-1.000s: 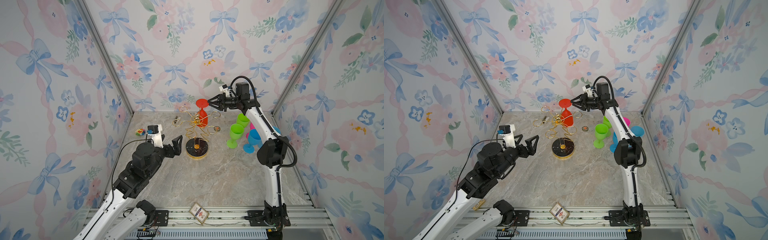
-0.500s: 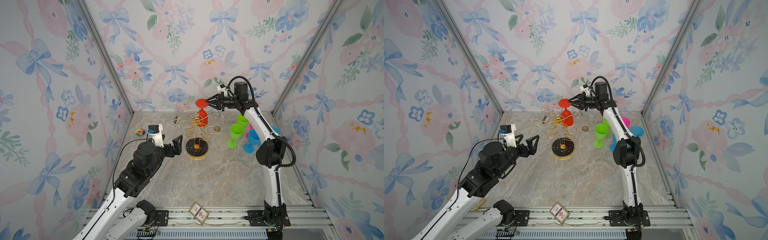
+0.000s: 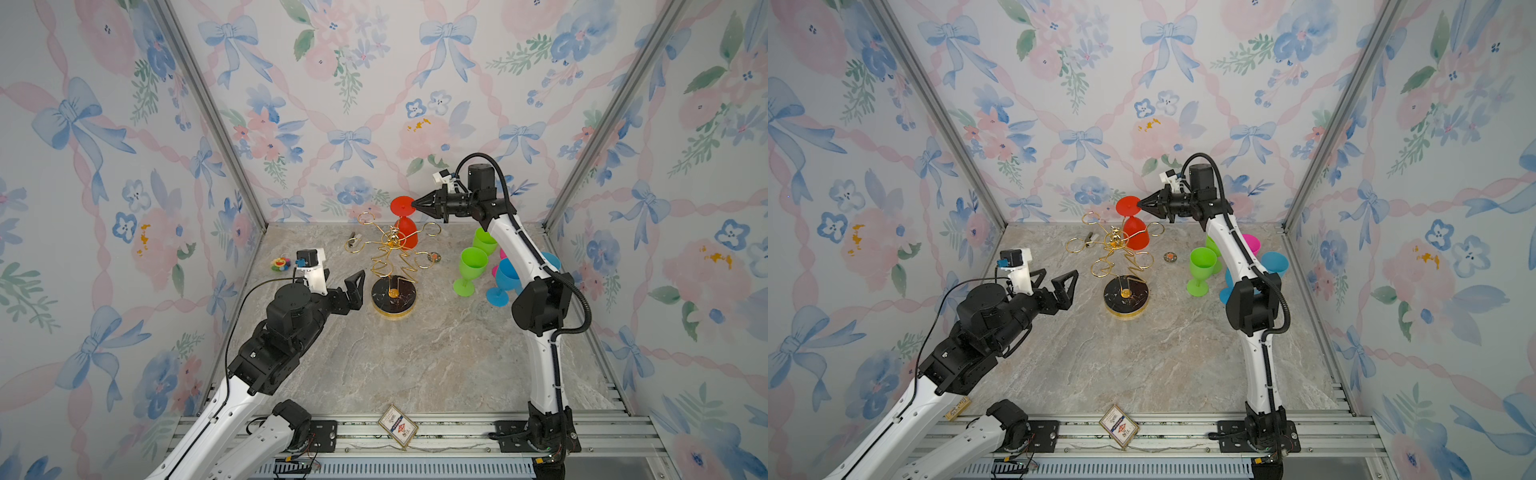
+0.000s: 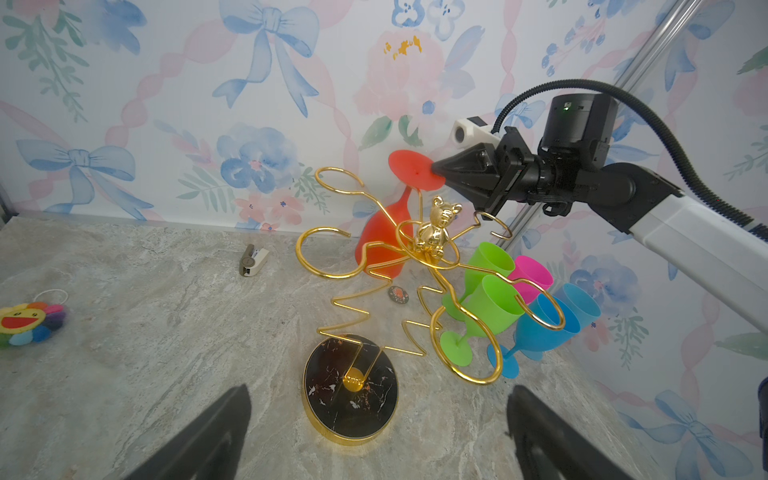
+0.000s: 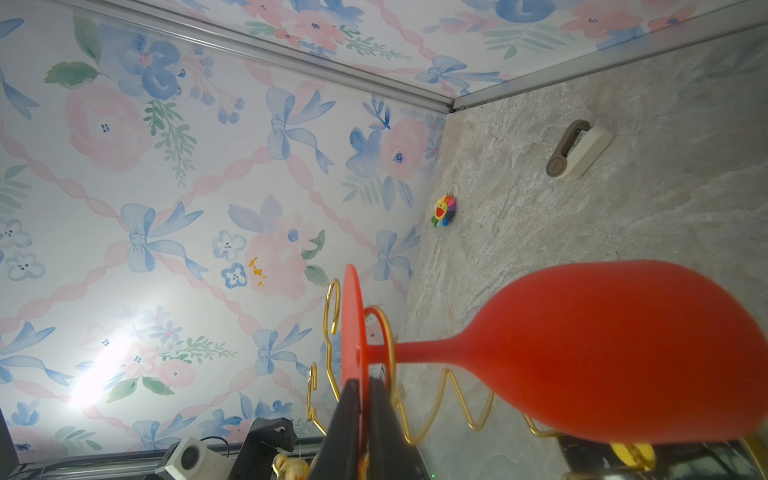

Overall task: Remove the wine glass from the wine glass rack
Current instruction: 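Close the right gripper on the red glass base on the rack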

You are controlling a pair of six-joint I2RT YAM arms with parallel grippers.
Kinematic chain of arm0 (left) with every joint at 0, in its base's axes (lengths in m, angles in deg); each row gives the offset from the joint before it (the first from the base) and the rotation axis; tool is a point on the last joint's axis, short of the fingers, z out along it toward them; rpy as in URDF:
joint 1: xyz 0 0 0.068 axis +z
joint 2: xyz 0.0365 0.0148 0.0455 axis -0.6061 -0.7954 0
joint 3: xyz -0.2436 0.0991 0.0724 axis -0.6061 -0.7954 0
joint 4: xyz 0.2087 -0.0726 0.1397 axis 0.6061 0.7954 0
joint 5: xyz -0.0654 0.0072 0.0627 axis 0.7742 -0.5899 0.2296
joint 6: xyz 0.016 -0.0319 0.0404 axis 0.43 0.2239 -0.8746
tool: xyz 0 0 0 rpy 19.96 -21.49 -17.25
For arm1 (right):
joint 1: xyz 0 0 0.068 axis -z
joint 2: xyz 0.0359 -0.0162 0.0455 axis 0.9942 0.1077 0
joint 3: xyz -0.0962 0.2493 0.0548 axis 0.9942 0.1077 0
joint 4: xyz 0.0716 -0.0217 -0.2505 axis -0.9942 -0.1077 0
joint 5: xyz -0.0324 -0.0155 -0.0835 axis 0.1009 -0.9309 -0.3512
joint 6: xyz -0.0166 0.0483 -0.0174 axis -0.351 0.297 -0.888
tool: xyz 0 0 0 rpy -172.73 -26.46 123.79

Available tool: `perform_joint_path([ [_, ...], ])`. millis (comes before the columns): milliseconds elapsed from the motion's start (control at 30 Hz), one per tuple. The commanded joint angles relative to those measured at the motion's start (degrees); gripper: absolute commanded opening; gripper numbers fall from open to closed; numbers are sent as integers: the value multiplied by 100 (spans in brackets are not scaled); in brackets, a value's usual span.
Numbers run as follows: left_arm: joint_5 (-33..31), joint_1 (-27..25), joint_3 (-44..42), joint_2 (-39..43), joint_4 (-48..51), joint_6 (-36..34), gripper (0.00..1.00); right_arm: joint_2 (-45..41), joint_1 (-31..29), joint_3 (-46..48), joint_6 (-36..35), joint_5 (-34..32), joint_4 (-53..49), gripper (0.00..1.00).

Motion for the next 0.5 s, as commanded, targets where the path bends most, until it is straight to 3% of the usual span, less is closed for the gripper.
perform_joint_path([
  [0, 22, 53, -109, 59, 25, -56, 98, 43, -24, -198, -103, 121, -104, 6],
  [300, 11, 53, -127, 77, 26, -45, 98, -169, -12, 18, -32, 195, -6, 1],
  [467, 9, 52, -136, 67, 25, -36, 98, -340, -13, 337, 392, 338, 571, 0],
])
